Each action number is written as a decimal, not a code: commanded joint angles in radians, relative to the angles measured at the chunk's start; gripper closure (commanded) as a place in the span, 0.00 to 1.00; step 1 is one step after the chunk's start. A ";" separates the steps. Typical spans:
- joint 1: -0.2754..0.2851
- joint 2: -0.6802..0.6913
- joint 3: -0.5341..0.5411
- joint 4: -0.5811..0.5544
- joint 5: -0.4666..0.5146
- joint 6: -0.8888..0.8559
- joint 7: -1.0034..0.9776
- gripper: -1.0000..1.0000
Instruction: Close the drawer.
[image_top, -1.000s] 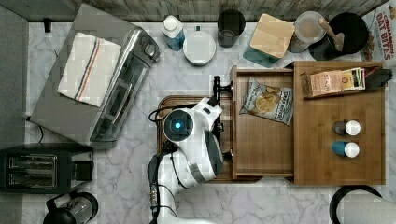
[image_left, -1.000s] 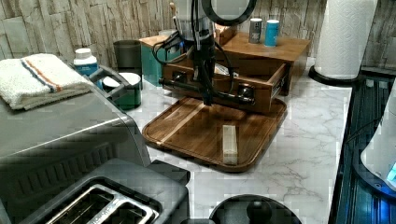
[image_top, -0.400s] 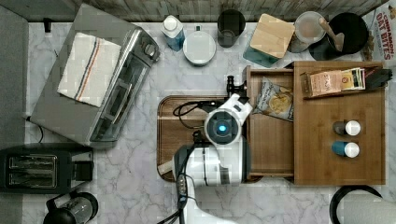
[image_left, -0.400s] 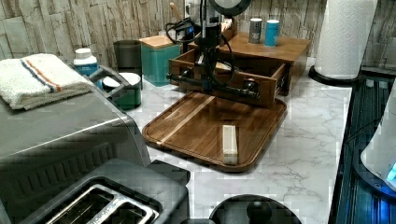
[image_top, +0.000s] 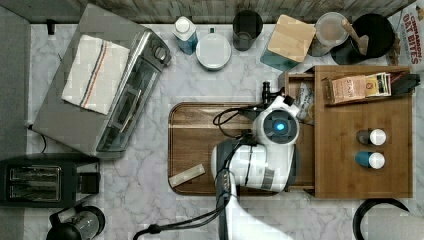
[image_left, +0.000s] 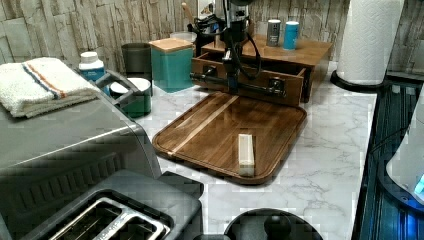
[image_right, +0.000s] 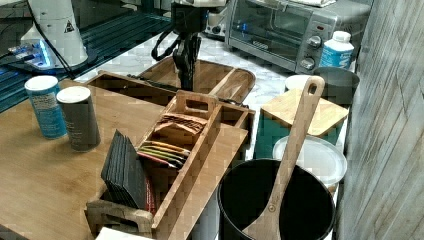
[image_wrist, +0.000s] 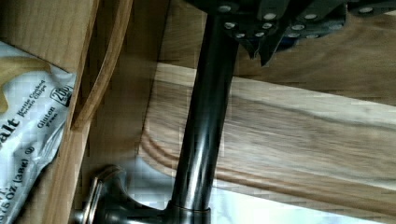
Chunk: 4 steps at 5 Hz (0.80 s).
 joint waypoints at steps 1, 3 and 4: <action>-0.226 0.133 -0.172 0.331 0.057 -0.046 -0.328 1.00; -0.323 0.198 -0.191 0.445 0.032 -0.092 -0.456 1.00; -0.308 0.065 -0.170 0.245 0.109 0.008 -0.459 1.00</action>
